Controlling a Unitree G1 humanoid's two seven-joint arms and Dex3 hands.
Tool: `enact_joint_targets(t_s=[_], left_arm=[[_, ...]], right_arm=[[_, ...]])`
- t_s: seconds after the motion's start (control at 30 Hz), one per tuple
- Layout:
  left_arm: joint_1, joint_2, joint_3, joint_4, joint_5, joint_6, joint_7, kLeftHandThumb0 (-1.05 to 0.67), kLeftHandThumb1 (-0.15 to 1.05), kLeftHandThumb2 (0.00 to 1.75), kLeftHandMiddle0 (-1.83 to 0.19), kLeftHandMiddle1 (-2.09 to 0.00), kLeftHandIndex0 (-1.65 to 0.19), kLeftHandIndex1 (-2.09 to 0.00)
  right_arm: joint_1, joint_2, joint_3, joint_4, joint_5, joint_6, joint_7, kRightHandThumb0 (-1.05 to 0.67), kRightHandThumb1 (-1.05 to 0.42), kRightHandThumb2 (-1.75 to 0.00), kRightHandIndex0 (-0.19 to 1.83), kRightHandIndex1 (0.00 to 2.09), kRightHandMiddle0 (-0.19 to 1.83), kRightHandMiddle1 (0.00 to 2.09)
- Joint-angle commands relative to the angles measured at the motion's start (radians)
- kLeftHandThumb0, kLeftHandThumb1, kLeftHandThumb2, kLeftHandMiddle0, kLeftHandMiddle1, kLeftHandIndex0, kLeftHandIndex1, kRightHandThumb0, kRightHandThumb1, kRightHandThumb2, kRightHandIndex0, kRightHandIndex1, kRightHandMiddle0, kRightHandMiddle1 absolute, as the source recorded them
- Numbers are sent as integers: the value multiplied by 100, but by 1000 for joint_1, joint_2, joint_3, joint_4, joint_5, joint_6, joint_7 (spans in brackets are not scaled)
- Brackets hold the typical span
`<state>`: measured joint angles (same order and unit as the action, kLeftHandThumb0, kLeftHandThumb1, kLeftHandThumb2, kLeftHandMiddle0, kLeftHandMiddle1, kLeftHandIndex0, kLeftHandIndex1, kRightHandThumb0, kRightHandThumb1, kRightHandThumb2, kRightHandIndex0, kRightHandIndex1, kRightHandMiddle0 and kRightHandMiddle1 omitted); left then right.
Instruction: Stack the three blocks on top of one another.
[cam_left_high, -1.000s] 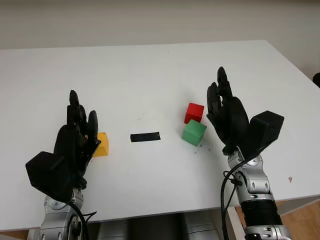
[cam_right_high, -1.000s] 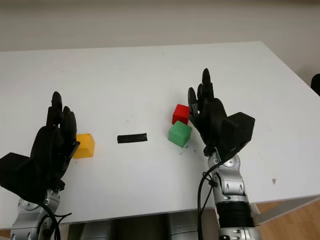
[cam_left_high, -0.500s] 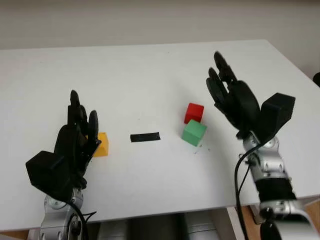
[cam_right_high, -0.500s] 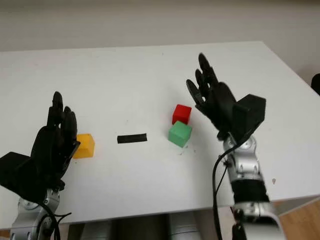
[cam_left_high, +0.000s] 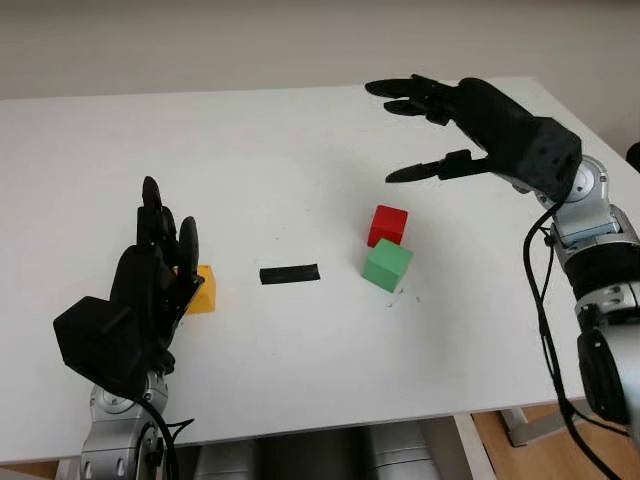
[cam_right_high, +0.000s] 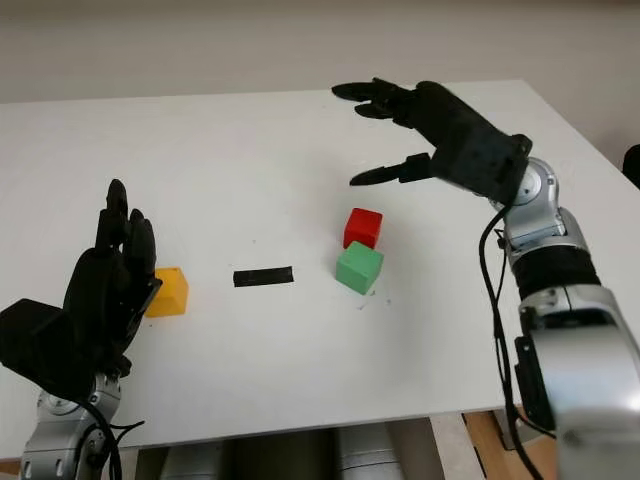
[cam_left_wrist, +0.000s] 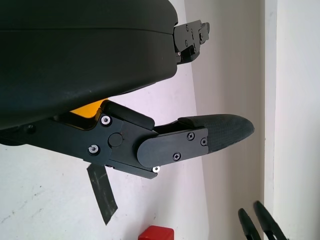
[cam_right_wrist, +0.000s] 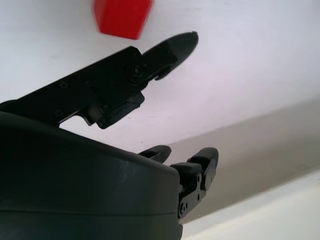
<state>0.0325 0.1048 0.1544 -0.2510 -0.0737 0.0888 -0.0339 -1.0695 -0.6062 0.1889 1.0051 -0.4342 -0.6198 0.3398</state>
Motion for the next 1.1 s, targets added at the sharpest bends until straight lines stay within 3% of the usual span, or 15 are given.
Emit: enact_joint_targets(t_s=[0.0, 0.13, 0.27, 0.53, 0.8, 1.07], left_arm=[[-21, 14, 4, -13, -1, -4, -5, -74, 105, 60, 19, 0, 19, 0], [-30, 18, 6, -7, -6, 2, -7, -74, 105, 59, 19, 0, 19, 0], [-31, 20, 7, -7, -1, 8, -3, -74, 105, 60, 19, 0, 19, 0], [-31, 14, 6, -6, -5, 20, 2, -74, 105, 59, 19, 0, 19, 0], [-29, 17, 3, -2, 1, 18, 1, -74, 105, 60, 19, 0, 19, 0], [-25, 13, -2, -4, 3, 22, 1, -73, 105, 60, 19, 0, 19, 0]], right_arm=[[-57, -35, 48, 13, -68, -32, -48, -48, -79, -6, 35, 23, 23, 50], [-112, -68, 175, 56, -251, -109, -171, -33, -80, -6, 32, 21, 21, 46], [-162, -116, 322, 74, -477, -178, -406, -34, -78, -5, 40, 16, 33, 25], [-262, -145, 570, 138, -799, -190, -829, -43, -77, -5, 46, 15, 43, 21], [-294, -135, 681, 192, -881, -192, -988, -41, -78, -5, 47, 12, 47, 18], [-268, -120, 680, 220, -829, -222, -972, -42, -80, -6, 47, 9, 49, 14]])
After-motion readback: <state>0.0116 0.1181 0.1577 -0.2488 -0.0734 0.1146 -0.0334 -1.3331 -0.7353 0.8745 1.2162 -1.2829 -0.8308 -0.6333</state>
